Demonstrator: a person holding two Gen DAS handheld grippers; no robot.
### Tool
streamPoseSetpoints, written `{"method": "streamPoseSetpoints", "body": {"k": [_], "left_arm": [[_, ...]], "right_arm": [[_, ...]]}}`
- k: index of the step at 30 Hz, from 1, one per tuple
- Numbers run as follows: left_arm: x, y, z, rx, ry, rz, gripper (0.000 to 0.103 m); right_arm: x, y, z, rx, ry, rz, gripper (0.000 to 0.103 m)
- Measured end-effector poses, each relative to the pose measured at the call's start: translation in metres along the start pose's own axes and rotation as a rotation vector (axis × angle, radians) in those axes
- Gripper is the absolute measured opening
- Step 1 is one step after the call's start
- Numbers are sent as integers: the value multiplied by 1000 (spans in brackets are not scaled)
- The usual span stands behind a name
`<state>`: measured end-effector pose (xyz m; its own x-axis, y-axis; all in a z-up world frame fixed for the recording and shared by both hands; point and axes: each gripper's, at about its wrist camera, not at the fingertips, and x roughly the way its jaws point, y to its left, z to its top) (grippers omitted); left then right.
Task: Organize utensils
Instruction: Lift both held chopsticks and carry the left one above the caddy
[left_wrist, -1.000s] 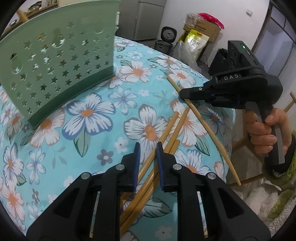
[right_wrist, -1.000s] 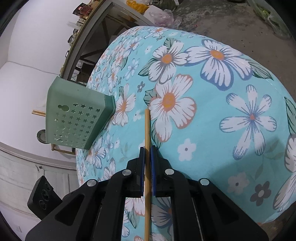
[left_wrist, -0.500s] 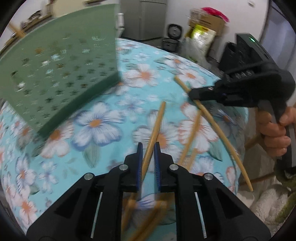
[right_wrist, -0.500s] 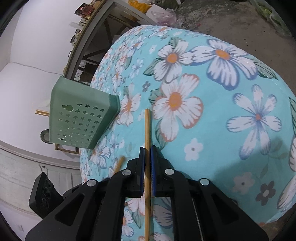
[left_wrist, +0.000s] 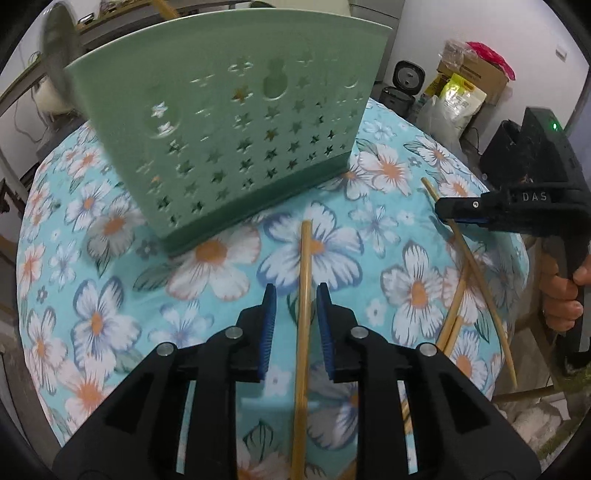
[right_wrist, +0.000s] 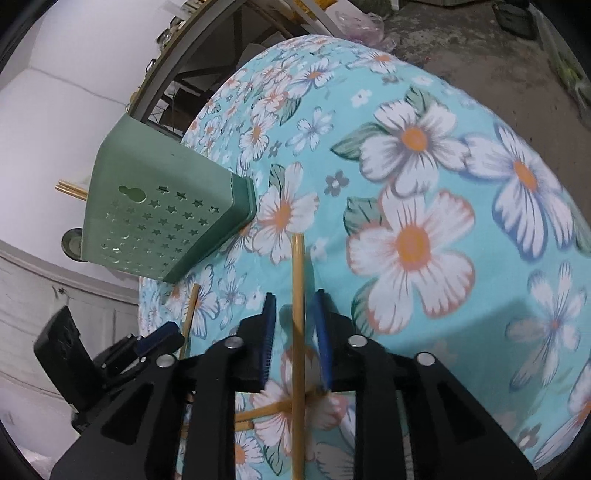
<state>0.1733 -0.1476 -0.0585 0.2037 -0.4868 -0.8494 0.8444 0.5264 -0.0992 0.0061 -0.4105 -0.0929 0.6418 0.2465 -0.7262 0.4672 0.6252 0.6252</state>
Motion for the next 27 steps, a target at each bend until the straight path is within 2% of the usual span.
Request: {"method": "streamPoseSetpoints", "body": {"k": [10,11,13,14,16,20,27], "left_arm": [[35,-15,24,27,24,31,21],[37,-16,26,21,19,36,21],[39,-17,28,18,12,45,18],[39,-17,29,17,5,51,13],[37,-16,29,10,-3,50,7],[22,-14,32,-10,-33,45,6],[-49,-9,39,-32,-152,9,6]], "right_arm": [[16,20,16,-121,17,-110,23],[18,22,16,-134,16,-121,22],[19,24,16,-150,6,-147,9],[19,23,15,-148,4,-145,8],[17,21,16,-126,4,-109,7],[1,29,17,-126,-34,-64,7],[-45,58,27,-159,-133,48,7]]}}
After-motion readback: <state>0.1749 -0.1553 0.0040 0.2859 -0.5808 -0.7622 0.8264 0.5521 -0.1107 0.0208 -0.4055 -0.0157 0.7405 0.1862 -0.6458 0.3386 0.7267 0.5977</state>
